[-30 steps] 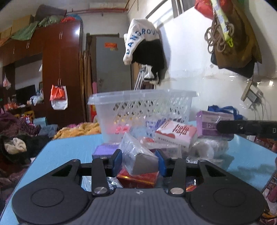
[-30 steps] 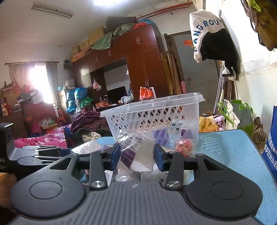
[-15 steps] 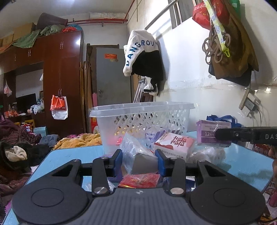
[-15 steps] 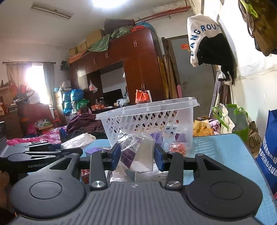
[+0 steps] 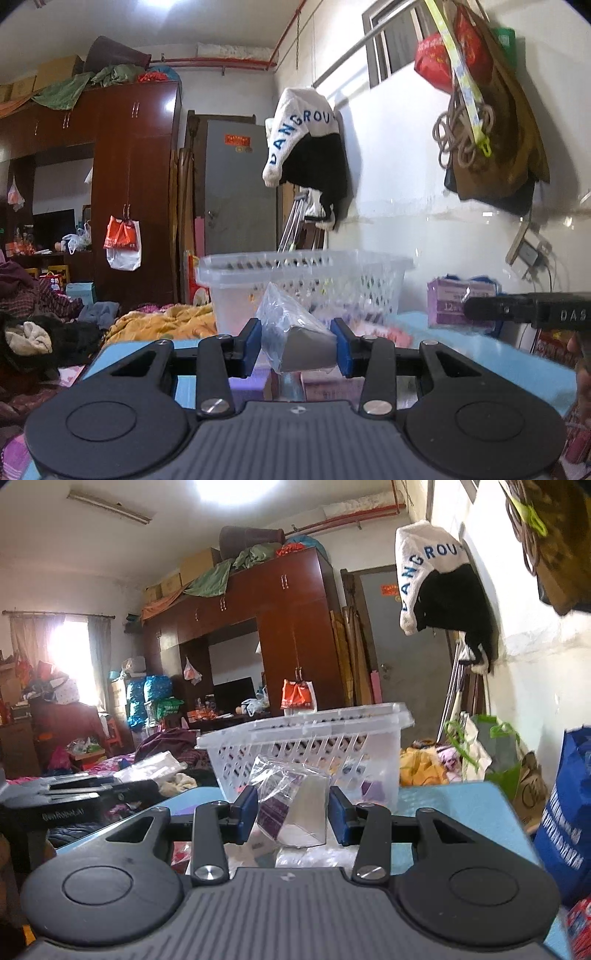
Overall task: Organize objects
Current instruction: 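Carry both clear bags over the white basket and open both tools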
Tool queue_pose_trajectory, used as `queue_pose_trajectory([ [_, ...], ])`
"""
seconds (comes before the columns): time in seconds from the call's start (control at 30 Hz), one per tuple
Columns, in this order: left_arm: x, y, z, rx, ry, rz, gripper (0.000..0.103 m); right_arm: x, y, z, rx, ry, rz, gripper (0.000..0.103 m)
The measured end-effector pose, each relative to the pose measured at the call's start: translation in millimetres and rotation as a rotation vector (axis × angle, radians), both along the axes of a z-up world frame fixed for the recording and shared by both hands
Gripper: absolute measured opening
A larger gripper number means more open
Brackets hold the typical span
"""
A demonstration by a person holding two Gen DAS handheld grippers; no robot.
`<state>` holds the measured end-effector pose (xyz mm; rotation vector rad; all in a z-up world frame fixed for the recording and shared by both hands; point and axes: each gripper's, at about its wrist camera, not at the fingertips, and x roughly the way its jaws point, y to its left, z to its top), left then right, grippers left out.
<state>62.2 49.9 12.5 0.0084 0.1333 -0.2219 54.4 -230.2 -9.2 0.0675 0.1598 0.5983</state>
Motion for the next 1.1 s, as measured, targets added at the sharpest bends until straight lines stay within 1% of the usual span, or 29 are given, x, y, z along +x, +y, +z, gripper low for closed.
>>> queue_pose_trajectory([
  [0.07,6,3,10,-0.014,-0.008,-0.009,0.045,3,1,10,-0.014,-0.016,-0.007,0.045],
  [0.2,29,5,39,-0.034,-0.016,-0.031,0.045,20,12,40,-0.053,-0.049,-0.025,0.045],
  [0.3,51,5,60,-0.065,-0.014,-0.044,0.045,43,19,66,-0.025,-0.05,-0.022,0.045],
  [0.4,81,1,78,-0.082,0.013,-0.055,0.045,74,33,86,-0.05,-0.045,-0.062,0.045],
  [0.5,117,-5,89,-0.081,0.065,-0.037,0.045,112,49,92,-0.09,0.013,-0.104,0.045],
  [0.6,152,-8,89,-0.092,0.153,-0.026,0.045,141,58,84,-0.122,0.084,-0.109,0.044],
  [0.67,168,-10,83,-0.085,0.189,-0.018,0.046,148,62,78,-0.146,0.093,-0.114,0.045],
  [0.7,176,-10,79,-0.08,0.216,-0.023,0.05,149,63,75,-0.146,0.079,-0.118,0.046],
  [0.73,185,-11,75,-0.07,0.239,-0.035,0.056,149,63,73,-0.138,0.063,-0.116,0.054],
  [0.77,192,-12,72,-0.059,0.254,-0.037,0.07,147,62,71,-0.132,0.067,-0.109,0.066],
  [0.8,196,-12,67,-0.046,0.264,-0.023,0.075,143,60,69,-0.122,0.068,-0.105,0.09],
  [0.83,195,-12,63,-0.034,0.269,-0.016,0.075,137,57,68,-0.113,0.056,-0.107,0.102],
  [0.9,181,-7,57,-0.022,0.25,-0.024,0.075,122,47,65,-0.1,0.031,-0.112,0.103],
  [0.93,171,-5,57,-0.02,0.237,-0.022,0.075,114,41,63,-0.087,0.033,-0.11,0.103],
  [0.97,159,-2,55,-0.022,0.226,-0.015,0.075,102,32,55,-0.07,0.05,-0.108,0.103],
  [1.03,120,5,48,-0.02,0.189,-0.005,0.078,85,18,40,-0.054,0.096,-0.088,0.103],
  [1.1,72,14,32,-0.009,0.136,0.016,0.086,65,5,18,-0.056,0.167,-0.075,0.103],
])
